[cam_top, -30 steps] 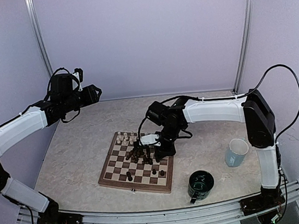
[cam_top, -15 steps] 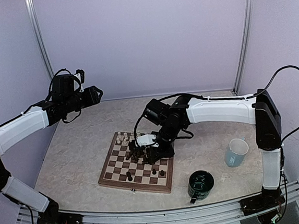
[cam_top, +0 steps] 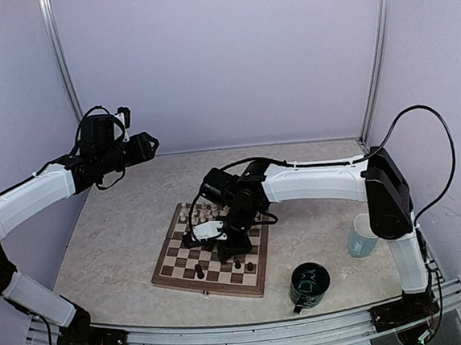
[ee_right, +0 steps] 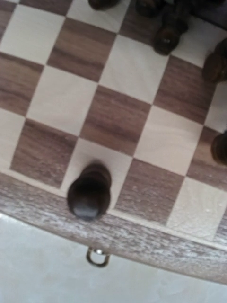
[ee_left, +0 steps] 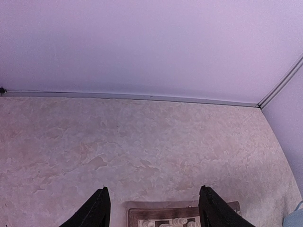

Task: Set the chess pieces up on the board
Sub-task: Place the pawn at c7, then pick up the pawn from the chessboard, then place the pawn at d7, then pick up the king from the chessboard.

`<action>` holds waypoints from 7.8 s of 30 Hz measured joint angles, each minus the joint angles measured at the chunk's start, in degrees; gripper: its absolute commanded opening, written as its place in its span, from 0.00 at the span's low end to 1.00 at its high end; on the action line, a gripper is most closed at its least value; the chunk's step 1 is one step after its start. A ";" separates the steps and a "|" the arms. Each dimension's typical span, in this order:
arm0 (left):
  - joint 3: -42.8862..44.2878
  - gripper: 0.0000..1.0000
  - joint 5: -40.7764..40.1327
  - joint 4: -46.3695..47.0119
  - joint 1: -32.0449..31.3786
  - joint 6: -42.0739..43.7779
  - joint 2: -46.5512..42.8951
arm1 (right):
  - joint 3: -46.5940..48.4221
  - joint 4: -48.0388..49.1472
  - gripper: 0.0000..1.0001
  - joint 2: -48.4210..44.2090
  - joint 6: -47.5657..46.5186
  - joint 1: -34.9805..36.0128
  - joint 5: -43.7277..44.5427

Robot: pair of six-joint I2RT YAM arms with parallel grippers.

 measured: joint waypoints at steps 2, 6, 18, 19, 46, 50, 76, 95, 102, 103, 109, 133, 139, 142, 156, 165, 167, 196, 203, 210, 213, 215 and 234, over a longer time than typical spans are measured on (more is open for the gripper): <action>0.02 0.64 0.00 0.00 0.00 0.00 0.00 | 0.37 -0.37 0.07 0.48 0.00 0.07 0.17; 0.02 0.64 0.02 0.00 0.00 0.00 0.00 | 0.48 -0.94 0.07 0.81 -0.02 0.09 0.42; 0.02 0.64 0.17 0.00 0.00 0.00 0.00 | 0.48 -1.97 0.09 1.55 -0.24 0.83 0.57; 0.02 0.64 0.17 0.00 0.00 0.00 0.00 | 0.50 -1.97 0.09 1.62 -0.26 0.83 0.57; 0.02 0.64 0.24 0.00 0.00 0.00 0.00 | 0.81 -2.80 0.22 0.33 -1.70 -0.42 1.33; 0.02 0.64 0.24 0.00 0.00 0.00 0.00 | 0.81 -2.49 0.19 -1.27 -1.75 -2.89 2.91; 0.02 0.64 0.39 0.00 0.00 0.00 0.00 | -0.28 -1.55 0.28 -1.25 -2.19 -4.70 4.37; 0.02 0.65 0.46 0.00 0.00 0.00 0.00 | -0.44 -1.51 0.21 0.83 -2.19 -4.37 3.28; 0.02 0.65 0.66 0.00 0.00 0.00 0.00 | -0.44 -1.53 0.08 1.25 -2.16 -4.31 2.97; 0.02 0.65 0.66 0.00 0.00 0.00 0.00 | -0.44 -1.51 0.07 1.25 -2.14 -4.31 2.91; 0.02 0.65 0.68 0.00 0.00 0.00 0.00 | -1.29 -1.57 0.06 0.61 -2.10 -4.31 2.91; 0.13 0.65 1.07 -0.02 0.00 -0.02 0.46 | 9.62 -5.42 0.07 0.59 -1.77 1.29 0.22; 0.42 0.65 1.14 -0.02 0.00 -0.02 0.46 | 10.19 -6.64 0.07 4.85 -1.73 2.34 0.00; 0.44 0.65 1.27 -0.02 0.00 -0.02 0.46 | 10.19 -7.17 0.08 5.77 -1.68 2.40 -0.09; 0.44 0.65 1.29 -0.02 0.00 -0.02 0.46 | 10.32 -7.21 0.10 7.21 -1.46 2.40 1.05; 0.44 0.66 1.29 -0.04 0.00 -0.02 0.44 | 10.32 -6.19 0.14 7.23 -1.31 2.40 2.32; 0.44 0.65 1.29 -0.04 0.00 -0.02 0.46 | 10.32 -6.01 0.14 7.26 -1.31 2.40 2.36; 0.44 0.70 2.49 -0.04 0.00 -0.04 0.44 | 11.63 -6.67 0.33 3.34 -1.27 -0.24 4.50; 0.44 0.70 2.80 -0.02 0.00 -0.04 0.46 | 11.56 -6.03 0.33 2.71 -1.03 -6.73 6.23; 0.44 0.70 2.80 -0.04 0.00 -0.04 0.46 | 11.52 -6.03 0.31 2.93 -0.55 -7.91 5.88; 0.44 0.70 2.82 -0.02 0.00 -0.07 0.46 | 11.50 -6.05 0.30 3.02 -0.42 -7.91 5.57; 0.44 0.70 2.86 -0.02 0.00 -0.07 0.46 | 11.50 -6.12 0.32 3.02 -0.46 -7.91 4.87; 0.44 0.70 3.21 -0.02 0.00 -0.11 0.46 | 10.27 -8.41 0.32 4.48 -2.82 -7.54 1.70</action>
